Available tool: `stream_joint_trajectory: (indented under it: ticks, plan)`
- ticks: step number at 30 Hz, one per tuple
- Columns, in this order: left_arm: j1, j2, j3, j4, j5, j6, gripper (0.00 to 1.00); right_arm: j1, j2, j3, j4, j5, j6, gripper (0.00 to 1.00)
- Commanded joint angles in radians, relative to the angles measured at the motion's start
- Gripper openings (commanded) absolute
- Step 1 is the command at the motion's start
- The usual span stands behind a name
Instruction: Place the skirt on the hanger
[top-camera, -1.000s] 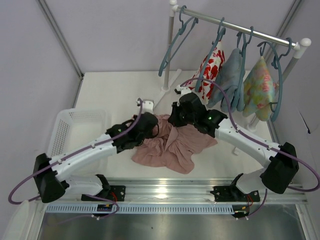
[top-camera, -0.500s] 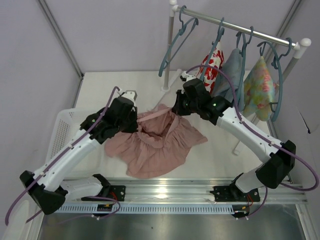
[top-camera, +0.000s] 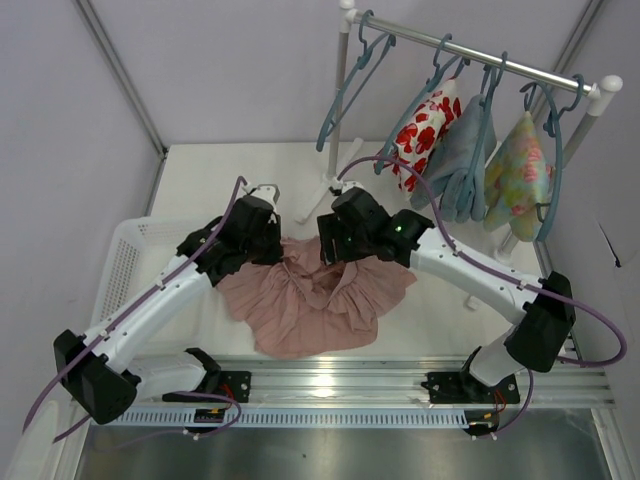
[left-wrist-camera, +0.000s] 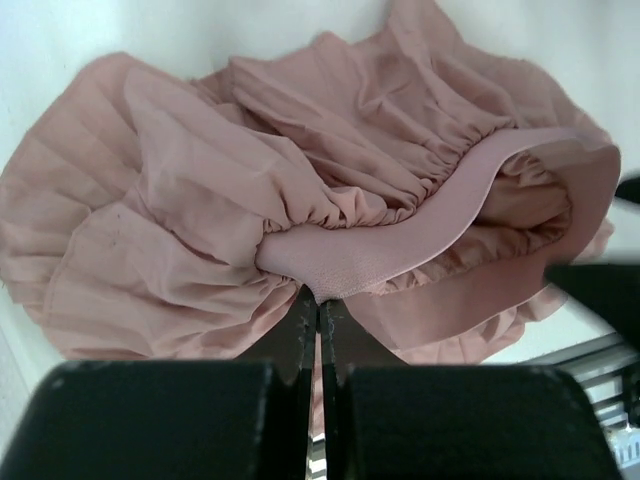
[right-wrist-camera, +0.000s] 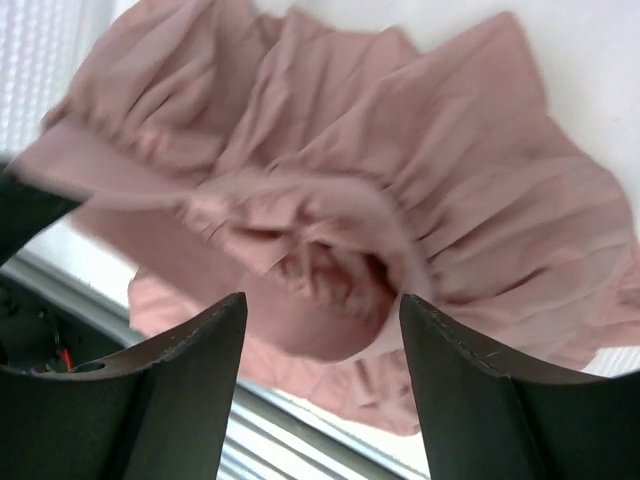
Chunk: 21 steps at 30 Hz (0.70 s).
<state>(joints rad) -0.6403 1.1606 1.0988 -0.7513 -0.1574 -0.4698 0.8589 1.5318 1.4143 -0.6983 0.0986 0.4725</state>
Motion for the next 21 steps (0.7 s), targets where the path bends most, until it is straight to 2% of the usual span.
stream_joint_trajectory:
  ticks: [1,5,7,11,14,17,21]
  plan:
    - [0.013,0.008,0.001,0.069,0.015,0.016,0.0,0.086,-0.048,0.043,-0.108,0.136,0.076,0.7]
    - [0.016,-0.006,-0.023,0.084,0.013,0.026,0.0,0.137,-0.065,-0.006,-0.141,0.196,0.182,0.68]
    - [0.018,-0.009,-0.025,0.086,0.013,0.031,0.0,0.141,-0.053,-0.026,-0.167,0.237,0.231,0.63]
    - [0.018,-0.018,-0.031,0.078,0.002,0.039,0.0,0.143,-0.032,-0.06,-0.204,0.28,0.324,0.59]
    - [0.018,-0.033,-0.037,0.079,-0.007,0.043,0.0,0.141,-0.015,-0.081,-0.162,0.294,0.333,0.56]
    - [0.018,-0.039,-0.042,0.078,-0.008,0.048,0.0,0.135,0.004,-0.101,-0.078,0.279,0.324,0.48]
    - [0.019,-0.035,-0.033,0.063,-0.014,0.049,0.0,0.117,0.031,-0.104,-0.026,0.276,0.304,0.46]
